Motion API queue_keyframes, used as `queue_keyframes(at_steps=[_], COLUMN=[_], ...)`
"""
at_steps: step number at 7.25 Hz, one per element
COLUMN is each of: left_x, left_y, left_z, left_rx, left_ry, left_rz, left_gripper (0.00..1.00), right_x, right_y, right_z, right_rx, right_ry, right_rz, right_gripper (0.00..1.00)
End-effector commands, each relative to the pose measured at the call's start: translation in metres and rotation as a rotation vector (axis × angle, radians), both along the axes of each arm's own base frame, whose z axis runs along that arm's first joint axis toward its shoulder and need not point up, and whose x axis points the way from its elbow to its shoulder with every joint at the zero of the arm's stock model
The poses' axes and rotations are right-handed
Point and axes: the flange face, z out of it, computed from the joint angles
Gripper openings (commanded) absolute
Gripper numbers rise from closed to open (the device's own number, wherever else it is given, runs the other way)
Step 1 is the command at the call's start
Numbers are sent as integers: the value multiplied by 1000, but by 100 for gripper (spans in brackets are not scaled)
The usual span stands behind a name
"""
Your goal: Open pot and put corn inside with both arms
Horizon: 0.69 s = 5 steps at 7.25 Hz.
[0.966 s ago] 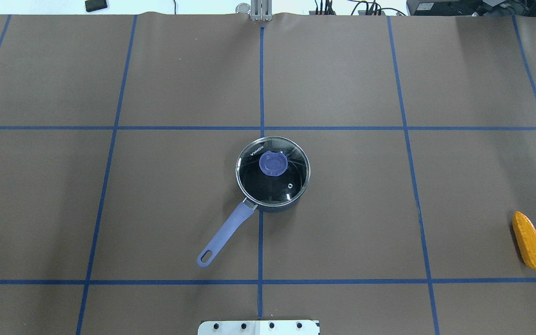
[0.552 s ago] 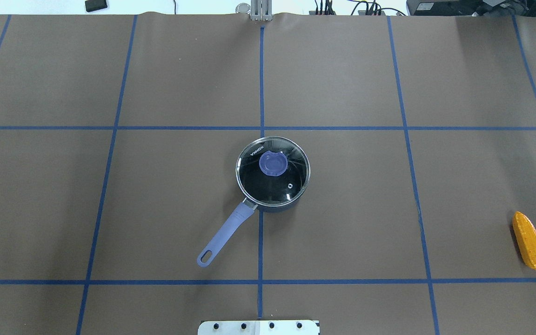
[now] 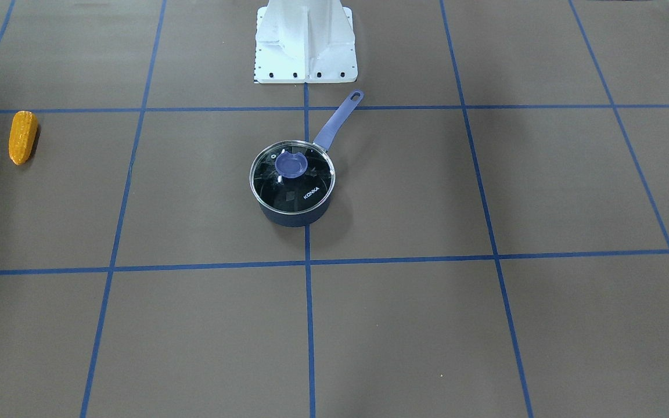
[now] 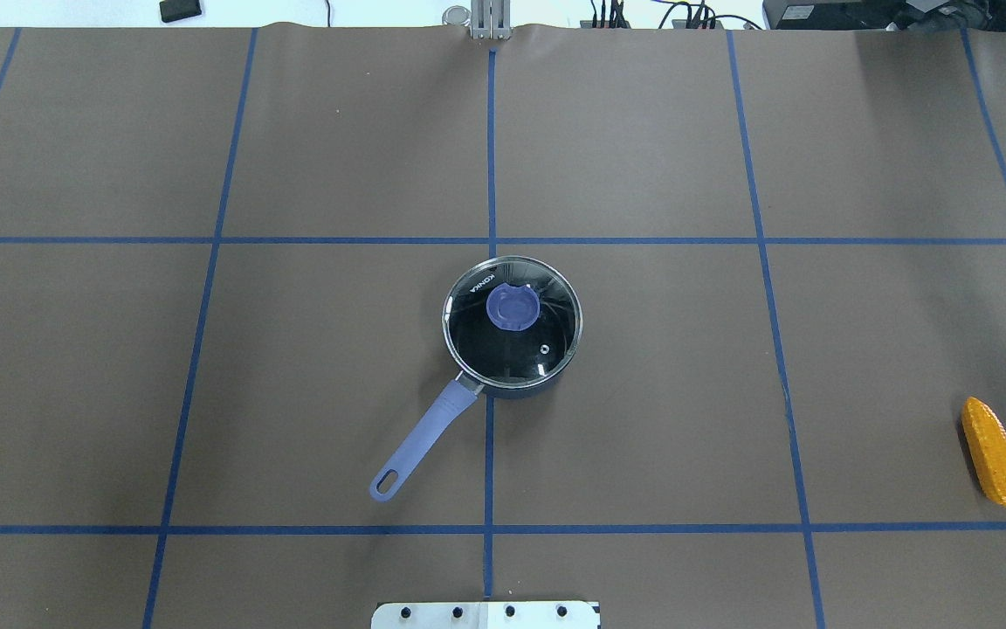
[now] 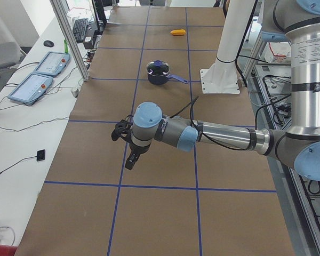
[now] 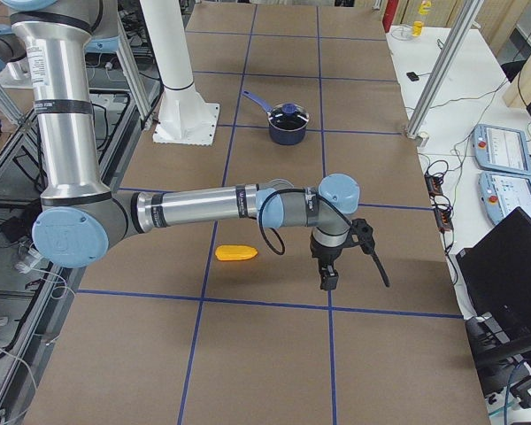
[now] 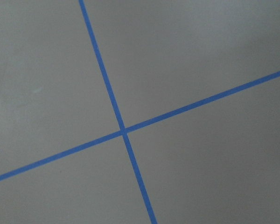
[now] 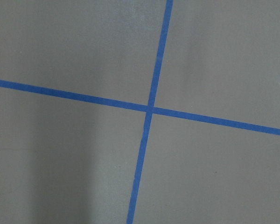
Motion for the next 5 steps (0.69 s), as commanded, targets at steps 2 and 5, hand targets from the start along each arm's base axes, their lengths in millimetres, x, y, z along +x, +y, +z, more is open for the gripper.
queue_keyframes(at_steps=[2,5], left_x=[23,153], left_y=[-19,-43], left_z=[-78,-181], left_rx=[140,-83], left_ry=[127,265], left_rz=[2,-82], left_gripper=[98,100], right_x=[-23,-55], right_y=[-15,-20], right_z=[-75,-91], right_rx=[128,91], right_ry=[-19,-39], right_rz=[-20,3], right_gripper=[100,100])
